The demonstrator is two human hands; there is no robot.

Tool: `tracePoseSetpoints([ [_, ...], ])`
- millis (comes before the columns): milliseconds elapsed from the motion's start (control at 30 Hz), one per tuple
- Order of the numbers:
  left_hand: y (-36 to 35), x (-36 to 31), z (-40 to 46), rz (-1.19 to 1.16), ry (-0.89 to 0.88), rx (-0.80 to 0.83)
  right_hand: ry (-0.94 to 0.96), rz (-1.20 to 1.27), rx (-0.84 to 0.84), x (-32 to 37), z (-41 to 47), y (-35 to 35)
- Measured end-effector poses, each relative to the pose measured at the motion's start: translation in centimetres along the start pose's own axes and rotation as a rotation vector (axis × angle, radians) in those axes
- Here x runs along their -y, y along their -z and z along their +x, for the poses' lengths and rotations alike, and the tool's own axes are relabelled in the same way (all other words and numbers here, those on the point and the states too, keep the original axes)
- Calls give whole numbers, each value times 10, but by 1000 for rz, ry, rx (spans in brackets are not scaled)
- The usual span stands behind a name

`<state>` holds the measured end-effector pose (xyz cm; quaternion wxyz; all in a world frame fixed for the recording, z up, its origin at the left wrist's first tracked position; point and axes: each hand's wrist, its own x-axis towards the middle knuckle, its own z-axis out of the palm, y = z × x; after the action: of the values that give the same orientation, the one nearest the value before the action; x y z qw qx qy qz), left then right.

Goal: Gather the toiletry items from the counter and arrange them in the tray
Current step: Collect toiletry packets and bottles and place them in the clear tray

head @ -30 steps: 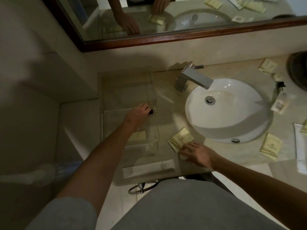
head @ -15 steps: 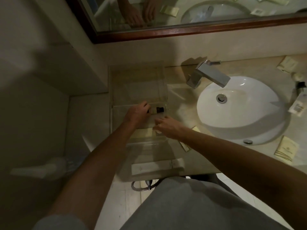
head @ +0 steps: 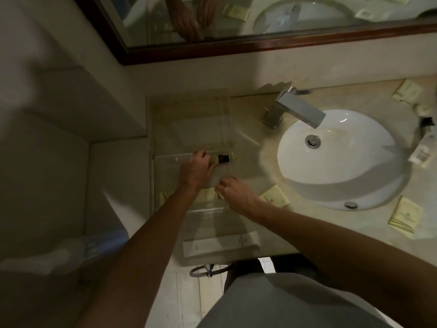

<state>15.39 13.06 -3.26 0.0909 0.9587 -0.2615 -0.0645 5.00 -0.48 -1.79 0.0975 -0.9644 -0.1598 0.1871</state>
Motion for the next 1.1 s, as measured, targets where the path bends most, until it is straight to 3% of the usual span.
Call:
tracePoseSetpoints([
  [167,2,-16,-9,22,27,-135,56,32,-3,-5,1,-5],
  [333,13,-62,-10,-4,75,-178,45,238,-235,-36,-41,11],
  [467,15,-118,-7,-64,-4,-225,3,290,-389,-118,-114,14],
  [600,-2,-226,10,-154,-85,-187,-186,315,-437,-226,-217,14],
  [733,-38,-375,37,-161,-287,-126,-381,317,-464,-334,-326,13],
  [867,-68,-510,52,-208,-348,17,-569,313,-442,-419,-421,5],
  [1000,-87,-592,61,-57,-502,130,-777,303,-406,-476,-485,-11],
  [1100,-93,-620,78,25,-457,170,-782,183,-306,-505,-508,-23],
])
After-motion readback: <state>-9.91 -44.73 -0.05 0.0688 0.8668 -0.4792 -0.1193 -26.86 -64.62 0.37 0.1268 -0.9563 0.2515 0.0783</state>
